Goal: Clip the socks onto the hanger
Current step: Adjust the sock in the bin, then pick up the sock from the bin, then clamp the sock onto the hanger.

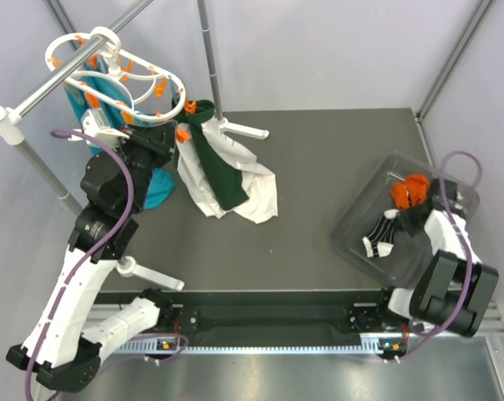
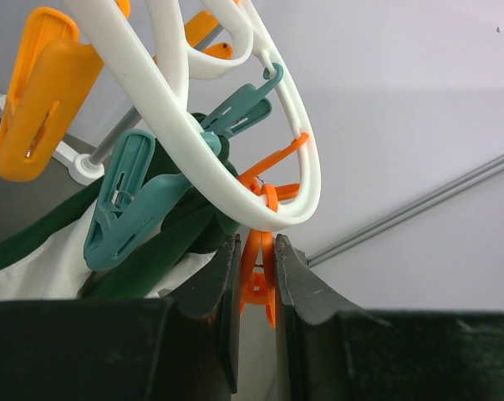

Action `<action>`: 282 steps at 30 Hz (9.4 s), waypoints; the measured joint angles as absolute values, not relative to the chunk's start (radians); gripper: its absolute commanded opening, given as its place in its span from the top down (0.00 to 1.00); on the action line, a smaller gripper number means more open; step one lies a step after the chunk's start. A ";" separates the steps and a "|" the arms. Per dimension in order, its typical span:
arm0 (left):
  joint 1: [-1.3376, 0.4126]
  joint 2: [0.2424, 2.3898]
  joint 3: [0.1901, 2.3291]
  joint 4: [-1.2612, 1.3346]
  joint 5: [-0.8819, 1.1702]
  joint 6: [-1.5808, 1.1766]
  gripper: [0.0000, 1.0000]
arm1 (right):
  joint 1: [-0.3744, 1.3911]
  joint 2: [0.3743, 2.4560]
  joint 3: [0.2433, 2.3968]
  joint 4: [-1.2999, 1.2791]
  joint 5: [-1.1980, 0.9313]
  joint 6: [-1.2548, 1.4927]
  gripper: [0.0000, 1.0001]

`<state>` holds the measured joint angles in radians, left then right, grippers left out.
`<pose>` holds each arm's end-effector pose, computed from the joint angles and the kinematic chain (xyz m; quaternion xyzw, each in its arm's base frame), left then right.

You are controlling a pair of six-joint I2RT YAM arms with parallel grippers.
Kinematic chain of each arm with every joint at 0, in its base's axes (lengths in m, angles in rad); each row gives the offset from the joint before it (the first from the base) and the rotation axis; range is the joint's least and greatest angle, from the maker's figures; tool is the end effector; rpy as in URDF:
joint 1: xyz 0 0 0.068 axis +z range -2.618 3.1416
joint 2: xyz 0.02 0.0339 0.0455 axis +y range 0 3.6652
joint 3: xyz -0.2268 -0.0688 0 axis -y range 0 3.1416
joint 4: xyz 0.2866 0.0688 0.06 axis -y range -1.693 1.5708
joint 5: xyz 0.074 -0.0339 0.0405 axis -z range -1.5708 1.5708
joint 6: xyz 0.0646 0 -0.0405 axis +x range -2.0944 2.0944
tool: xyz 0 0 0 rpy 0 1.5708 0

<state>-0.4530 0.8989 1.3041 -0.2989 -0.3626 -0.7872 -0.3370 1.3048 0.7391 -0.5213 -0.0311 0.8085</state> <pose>0.2368 -0.0898 0.4734 -0.2416 0.6261 -0.3270 0.6653 0.2828 -0.0970 0.1067 0.5230 0.8179 0.0706 0.2294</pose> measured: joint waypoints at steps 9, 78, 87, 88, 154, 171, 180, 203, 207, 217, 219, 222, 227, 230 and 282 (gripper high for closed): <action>-0.453 0.896 1.303 -0.299 -0.356 -0.788 1.00 | -0.505 1.195 0.536 -0.467 -0.256 1.196 0.84; -0.452 0.815 1.133 -0.134 -0.281 -0.821 1.00 | 0.122 1.105 0.593 -0.720 -0.122 -1.164 0.43; -0.452 0.814 1.133 -0.134 -0.281 -0.821 1.00 | 0.123 1.094 0.521 -0.617 -0.120 -1.137 0.50; -0.452 0.815 1.133 -0.134 -0.281 -0.821 1.00 | 0.123 1.090 0.514 -0.607 -0.120 -1.133 0.51; -0.452 0.789 1.133 -0.152 -0.289 -0.811 1.00 | 0.083 1.230 0.554 -0.371 -0.180 -0.710 0.57; -0.452 0.774 1.133 -0.165 -0.291 -0.809 1.00 | -0.027 0.968 0.458 -0.347 -0.081 -0.635 1.00; -0.452 0.764 1.133 -0.179 -0.296 -0.810 1.00 | -0.052 0.949 0.645 -0.346 0.153 -0.345 1.00; -0.452 0.797 1.172 -0.206 -0.268 -0.803 1.00 | 0.028 0.670 0.966 -0.570 0.064 0.145 1.00; -0.452 0.797 1.210 -0.254 -0.255 -0.804 1.00 | 0.096 0.685 0.993 -0.511 -0.118 0.282 1.00; -0.452 0.796 1.301 -0.377 -0.243 -0.815 1.00 | 0.577 0.995 1.060 -0.072 -0.263 0.539 1.00; -0.452 0.796 1.309 -0.390 -0.242 -0.818 1.00 | 0.643 1.067 1.092 0.007 -0.258 0.572 1.00; -0.452 0.796 1.311 -0.399 -0.235 -0.826 1.00 | 0.726 1.168 1.151 0.131 -0.238 0.627 1.00; -0.452 0.794 1.313 -0.402 -0.224 -0.841 1.00 | 0.824 1.308 1.279 0.251 -0.203 0.686 1.00; -0.452 0.794 1.314 -0.403 -0.222 -0.847 1.00 | 0.859 1.353 1.316 0.294 -0.187 0.709 1.00; -0.454 0.733 1.264 -0.363 -0.183 -0.868 0.42 | 0.959 1.544 1.482 0.352 -0.238 0.875 1.00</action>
<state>-0.4538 0.7326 1.2636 -0.3626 -0.1825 -0.8684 0.9592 1.5436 1.4822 0.3515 -0.2379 0.8753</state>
